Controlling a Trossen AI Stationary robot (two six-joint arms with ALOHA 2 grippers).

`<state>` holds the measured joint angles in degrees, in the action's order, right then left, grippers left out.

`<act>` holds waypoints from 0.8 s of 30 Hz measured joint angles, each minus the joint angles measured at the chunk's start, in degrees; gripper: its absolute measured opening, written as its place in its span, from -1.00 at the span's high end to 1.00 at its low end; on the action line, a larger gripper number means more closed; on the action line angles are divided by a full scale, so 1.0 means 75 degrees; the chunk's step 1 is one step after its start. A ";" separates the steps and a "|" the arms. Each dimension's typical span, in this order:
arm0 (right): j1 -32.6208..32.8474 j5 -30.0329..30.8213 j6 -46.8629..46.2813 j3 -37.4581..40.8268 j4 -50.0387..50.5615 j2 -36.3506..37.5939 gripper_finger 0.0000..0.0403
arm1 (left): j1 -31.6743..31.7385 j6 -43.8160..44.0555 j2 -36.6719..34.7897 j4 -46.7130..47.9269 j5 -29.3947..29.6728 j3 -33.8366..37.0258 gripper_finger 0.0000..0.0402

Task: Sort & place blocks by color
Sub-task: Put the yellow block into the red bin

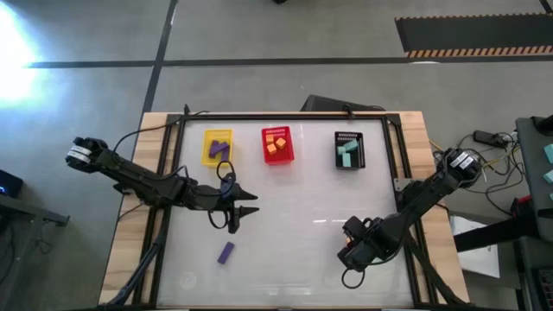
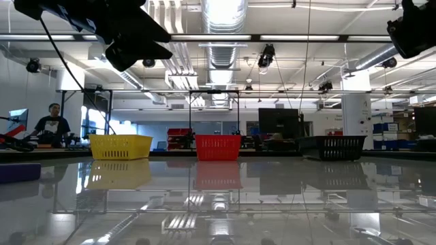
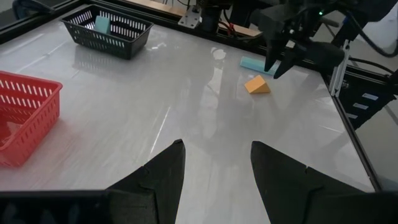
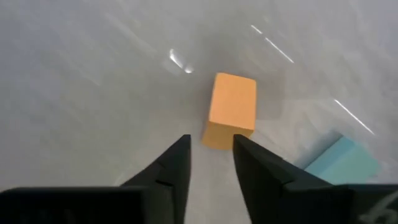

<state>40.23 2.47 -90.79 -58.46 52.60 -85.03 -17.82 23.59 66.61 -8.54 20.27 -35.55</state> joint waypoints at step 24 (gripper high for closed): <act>-0.0036 0.0299 -0.0128 0.0032 0.0041 -0.0939 -0.10 | 0.0017 -0.0050 0.0000 0.0002 0.0006 0.0038 0.16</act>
<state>39.96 4.72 -91.75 -58.22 52.91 -92.07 -17.69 23.22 66.61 -8.52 20.32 -35.27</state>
